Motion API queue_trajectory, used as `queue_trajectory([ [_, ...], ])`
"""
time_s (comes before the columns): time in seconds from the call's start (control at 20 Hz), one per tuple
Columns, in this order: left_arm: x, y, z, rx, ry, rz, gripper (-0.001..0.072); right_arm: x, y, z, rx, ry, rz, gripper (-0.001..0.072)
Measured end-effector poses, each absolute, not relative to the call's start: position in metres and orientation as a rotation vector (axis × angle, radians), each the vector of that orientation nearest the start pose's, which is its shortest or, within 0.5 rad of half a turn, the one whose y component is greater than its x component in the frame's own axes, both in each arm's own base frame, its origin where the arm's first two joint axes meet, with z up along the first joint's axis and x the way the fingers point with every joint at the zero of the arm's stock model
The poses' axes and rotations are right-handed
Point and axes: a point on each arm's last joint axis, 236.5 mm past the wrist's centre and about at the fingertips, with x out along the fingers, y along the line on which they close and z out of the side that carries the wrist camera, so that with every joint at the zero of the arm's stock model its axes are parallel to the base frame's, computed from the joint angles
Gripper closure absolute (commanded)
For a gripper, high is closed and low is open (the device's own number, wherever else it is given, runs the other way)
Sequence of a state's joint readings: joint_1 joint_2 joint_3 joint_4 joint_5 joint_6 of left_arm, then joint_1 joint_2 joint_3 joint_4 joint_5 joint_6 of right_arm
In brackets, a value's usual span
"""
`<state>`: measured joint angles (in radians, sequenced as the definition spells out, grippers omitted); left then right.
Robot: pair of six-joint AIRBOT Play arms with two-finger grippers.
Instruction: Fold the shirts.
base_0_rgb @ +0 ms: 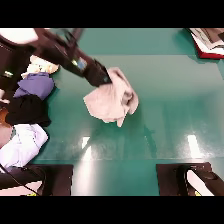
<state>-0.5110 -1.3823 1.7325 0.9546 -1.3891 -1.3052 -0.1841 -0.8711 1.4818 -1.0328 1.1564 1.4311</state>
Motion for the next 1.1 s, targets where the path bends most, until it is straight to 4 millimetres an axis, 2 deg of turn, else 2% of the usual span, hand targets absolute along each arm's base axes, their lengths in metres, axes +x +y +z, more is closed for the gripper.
queue_trajectory([
  [0.05,0.309,-0.33,0.176,0.048,1.026,-1.077,0.0535,0.351,0.047,0.323,0.248,0.489,0.274,0.0698],
  [0.1,0.309,-0.332,0.152,0.03,1.07,-1.061,0.0282,0.35,0.046,0.321,0.242,0.5,0.272,0.0698],
  [0.15,0.308,-0.331,0.128,0.012,1.114,-1.039,0.0116,0.348,0.046,0.317,0.238,0.514,0.271,0.0698],
  [0.25,0.307,-0.325,0.091,-0.006,1.181,-0.995,0.0099,0.345,0.046,0.312,0.233,0.536,0.27,0.0697],
  [0.3,0.307,-0.319,0.079,-0.014,1.208,-0.977,0.0099,0.345,0.046,0.308,0.233,0.549,0.271,0.0698],
  [0.4,0.313,-0.296,0.067,-0.03,1.25,-0.922,0.01,0.345,0.045,0.297,0.237,0.577,0.268,0.0698],
  [0.55,0.311,-0.254,0.054,-0.063,1.334,-0.846,0.01,0.344,0.046,0.278,0.249,0.629,0.27,0.0698],
  [0.7,0.296,-0.231,0.03,-0.105,1.409,-0.792,0.0099,0.344,0.046,0.26,0.261,0.672,0.268,0.0698],
  [0.9,0.29,-0.219,-0.008,-0.164,1.431,-0.714,0.01,0.344,0.046,0.245,0.273,0.706,0.266,0.0698],
  [1.1,0.296,-0.224,-0.025,-0.243,1.391,-0.689,0.01,0.344,0.046,0.241,0.277,0.716,0.266,0.0698],
])
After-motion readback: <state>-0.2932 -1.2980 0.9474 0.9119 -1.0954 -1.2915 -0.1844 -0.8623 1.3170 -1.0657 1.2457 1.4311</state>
